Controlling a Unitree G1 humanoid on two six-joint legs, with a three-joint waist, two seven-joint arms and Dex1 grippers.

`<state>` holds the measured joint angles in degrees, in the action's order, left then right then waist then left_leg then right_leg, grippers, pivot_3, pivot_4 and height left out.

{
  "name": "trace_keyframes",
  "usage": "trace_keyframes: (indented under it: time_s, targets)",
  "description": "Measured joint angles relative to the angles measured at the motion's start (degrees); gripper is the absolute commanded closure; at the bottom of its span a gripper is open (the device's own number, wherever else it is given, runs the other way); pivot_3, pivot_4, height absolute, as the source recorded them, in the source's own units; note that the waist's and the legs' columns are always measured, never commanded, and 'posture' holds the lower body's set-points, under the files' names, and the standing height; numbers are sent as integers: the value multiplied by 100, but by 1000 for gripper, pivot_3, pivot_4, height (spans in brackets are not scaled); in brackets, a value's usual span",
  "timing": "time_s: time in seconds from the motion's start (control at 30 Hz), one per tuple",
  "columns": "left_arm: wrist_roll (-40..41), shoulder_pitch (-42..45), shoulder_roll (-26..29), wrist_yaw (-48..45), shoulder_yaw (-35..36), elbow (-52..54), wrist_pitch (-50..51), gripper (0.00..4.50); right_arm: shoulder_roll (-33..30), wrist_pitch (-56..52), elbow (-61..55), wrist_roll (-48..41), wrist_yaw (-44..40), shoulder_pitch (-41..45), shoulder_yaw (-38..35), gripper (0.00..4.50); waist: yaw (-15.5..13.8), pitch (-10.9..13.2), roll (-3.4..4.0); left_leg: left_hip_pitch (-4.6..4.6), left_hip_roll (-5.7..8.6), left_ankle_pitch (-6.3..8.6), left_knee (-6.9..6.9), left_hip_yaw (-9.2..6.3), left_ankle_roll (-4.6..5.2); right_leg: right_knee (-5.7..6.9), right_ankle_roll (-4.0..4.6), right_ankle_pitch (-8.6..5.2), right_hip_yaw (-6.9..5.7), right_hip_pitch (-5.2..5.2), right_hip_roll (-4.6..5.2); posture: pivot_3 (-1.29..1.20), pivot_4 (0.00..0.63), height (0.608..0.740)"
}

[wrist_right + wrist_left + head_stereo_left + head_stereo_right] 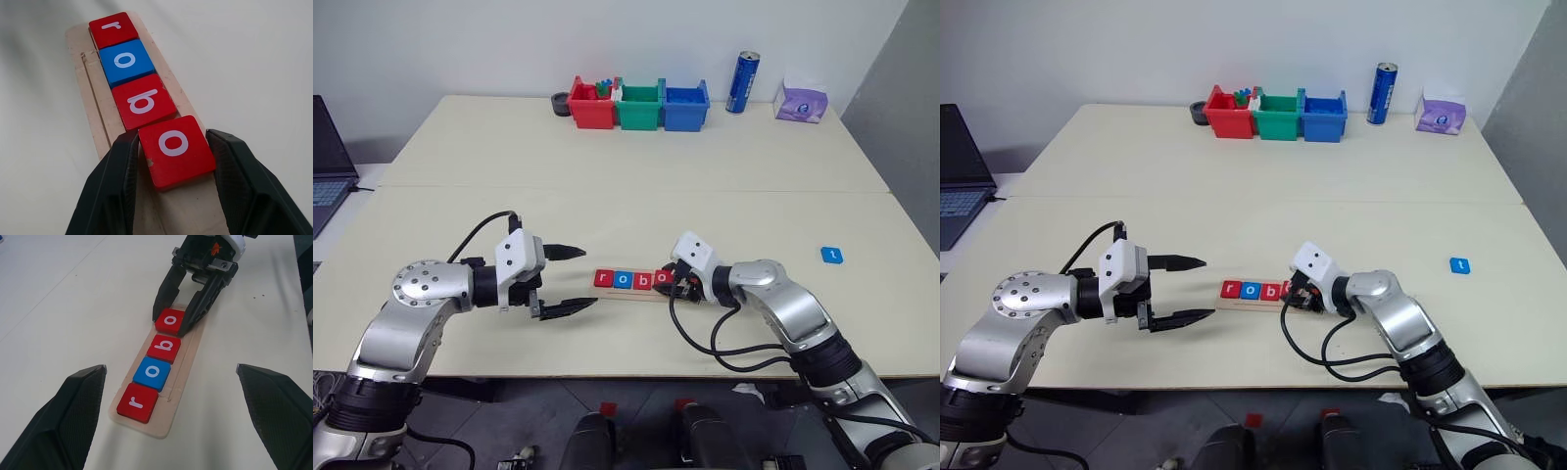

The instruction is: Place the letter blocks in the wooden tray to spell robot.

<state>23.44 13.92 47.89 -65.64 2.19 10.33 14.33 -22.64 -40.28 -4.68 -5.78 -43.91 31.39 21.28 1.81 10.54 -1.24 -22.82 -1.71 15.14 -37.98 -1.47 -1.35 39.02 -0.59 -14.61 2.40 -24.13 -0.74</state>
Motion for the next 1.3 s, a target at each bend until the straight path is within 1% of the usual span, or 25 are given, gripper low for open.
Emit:
trace_keyframes:
  time_s: [0.33,0.4,0.47,0.5,0.53,0.57,0.6,0.83,0.93,1.07,1.17,1.3]
  targets:
    - [0,0,0,2,0,-1,-4,0,1,0,-1,-3,-67,0,4,2648,0,0,0,0,0,0,0,0,0,0,0,0,0,0,0,0,150,740]
    - [0,0,0,1,0,-1,-4,0,1,-1,-1,-4,-89,0,4,1922,0,0,0,0,0,0,0,0,0,0,0,0,0,0,0,0,150,740]
    - [-1,1,0,1,0,-1,-4,0,2,-2,-1,-6,-102,0,4,1378,0,0,0,0,0,0,0,0,0,0,0,0,0,0,0,0,150,740]
    - [-1,1,0,2,0,-1,-4,0,3,-3,-1,-6,-103,0,3,923,0,0,0,0,0,0,0,0,0,0,0,0,0,0,0,0,150,740]
    - [-1,3,0,2,0,-1,-4,0,4,-4,-2,-6,-103,0,3,675,0,0,0,0,0,0,0,0,0,0,0,0,0,0,0,0,150,740]
    - [-1,6,0,2,0,-2,-4,0,7,-7,-2,-7,-104,0,3,298,0,0,0,0,0,0,0,0,0,0,0,0,0,0,0,0,150,740]
    - [-1,11,0,2,0,-4,-4,0,11,-9,-4,-9,-105,0,3,27,0,0,0,0,0,0,0,0,0,0,0,0,0,0,0,0,150,740]
    - [-3,31,0,3,0,-15,-3,0,33,-231,-103,-177,-103,1,-113,27,0,0,0,0,0,0,0,-1,0,0,0,0,0,0,0,0,150,740]
    - [-3,45,0,8,0,-15,1,0,-1,-546,-310,-350,-99,71,-356,27,0,0,0,-1,0,0,0,-1,0,0,0,0,0,0,0,0,150,740]
    - [1,114,-50,50,-2,5,25,0,-230,-1025,-718,-621,47,182,-1033,27,-12,0,0,-2,1,0,0,-1,0,-1,0,0,-1,1,1,0,150,740]
    - [6,281,-321,186,-77,140,51,0,-353,-1217,-856,-674,406,168,-1590,27,-34,0,0,-4,6,0,-2,-1,0,-2,0,1,-1,2,4,0,150,740]
    - [-145,817,-1112,737,-642,449,282,0,-817,-841,-669,-211,1374,-230,-2457,27,-120,-5,-7,-6,18,0,-6,4,0,-8,-8,4,3,8,13,0,150,740]
